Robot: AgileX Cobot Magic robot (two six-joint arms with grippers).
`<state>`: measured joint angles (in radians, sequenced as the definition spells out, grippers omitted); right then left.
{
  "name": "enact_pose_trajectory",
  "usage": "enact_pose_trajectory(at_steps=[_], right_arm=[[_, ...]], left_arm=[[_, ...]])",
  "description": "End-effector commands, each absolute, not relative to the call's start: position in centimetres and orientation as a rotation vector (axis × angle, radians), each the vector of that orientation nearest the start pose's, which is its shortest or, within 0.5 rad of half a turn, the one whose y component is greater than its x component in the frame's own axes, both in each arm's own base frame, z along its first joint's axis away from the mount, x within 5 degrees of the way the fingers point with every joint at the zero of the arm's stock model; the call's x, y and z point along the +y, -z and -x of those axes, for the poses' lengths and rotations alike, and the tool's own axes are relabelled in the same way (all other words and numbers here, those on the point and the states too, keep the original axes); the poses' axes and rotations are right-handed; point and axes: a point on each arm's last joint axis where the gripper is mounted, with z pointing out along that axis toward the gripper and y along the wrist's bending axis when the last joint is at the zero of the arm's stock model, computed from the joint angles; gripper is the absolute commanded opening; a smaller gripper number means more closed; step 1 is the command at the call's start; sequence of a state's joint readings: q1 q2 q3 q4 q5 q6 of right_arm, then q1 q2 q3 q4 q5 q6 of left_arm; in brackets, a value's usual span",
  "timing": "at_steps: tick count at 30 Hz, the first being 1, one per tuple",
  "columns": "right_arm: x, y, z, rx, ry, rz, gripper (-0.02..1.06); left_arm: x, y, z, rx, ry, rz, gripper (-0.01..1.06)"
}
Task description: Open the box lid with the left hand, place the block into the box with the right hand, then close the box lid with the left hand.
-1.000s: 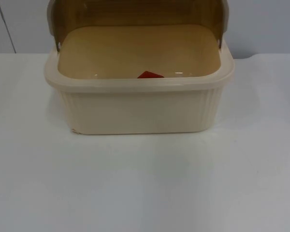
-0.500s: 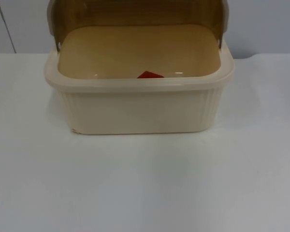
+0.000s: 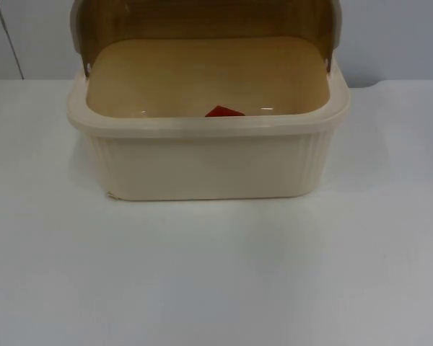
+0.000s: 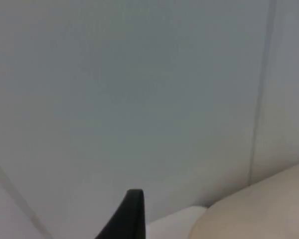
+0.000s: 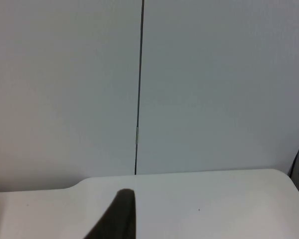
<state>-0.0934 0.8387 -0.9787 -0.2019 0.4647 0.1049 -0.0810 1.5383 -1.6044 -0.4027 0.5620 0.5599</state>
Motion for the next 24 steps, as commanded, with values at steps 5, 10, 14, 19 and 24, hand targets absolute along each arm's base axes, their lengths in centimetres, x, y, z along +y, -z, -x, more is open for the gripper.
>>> enact_pose_trajectory(at_steps=[5, 10, 14, 19, 24], right_arm=[[-2.4, -41.6, -16.5, 1.791, 0.203, -0.082, 1.04], [-2.4, -41.6, -16.5, 1.799, 0.204, -0.083, 1.04], [-2.4, -41.5, -16.4, 1.81, 0.205, -0.086, 1.04], [-2.4, -41.5, -16.4, 1.81, 0.205, -0.086, 1.04], [-2.4, -41.5, -16.4, 1.81, 0.205, -0.086, 1.04]], left_arm=[[-9.7, -42.6, -39.9, 1.868, 0.043, -0.638, 1.04], [-13.4, -41.2, -42.2, 1.809, -0.17, -0.852, 1.04], [-16.8, -39.2, -43.1, 1.689, -0.421, -1.097, 1.04], [-19.3, -37.0, -43.3, 1.695, -0.381, -1.174, 0.93], [-19.8, -35.9, -43.4, 1.743, -0.321, -1.177, 0.46]])
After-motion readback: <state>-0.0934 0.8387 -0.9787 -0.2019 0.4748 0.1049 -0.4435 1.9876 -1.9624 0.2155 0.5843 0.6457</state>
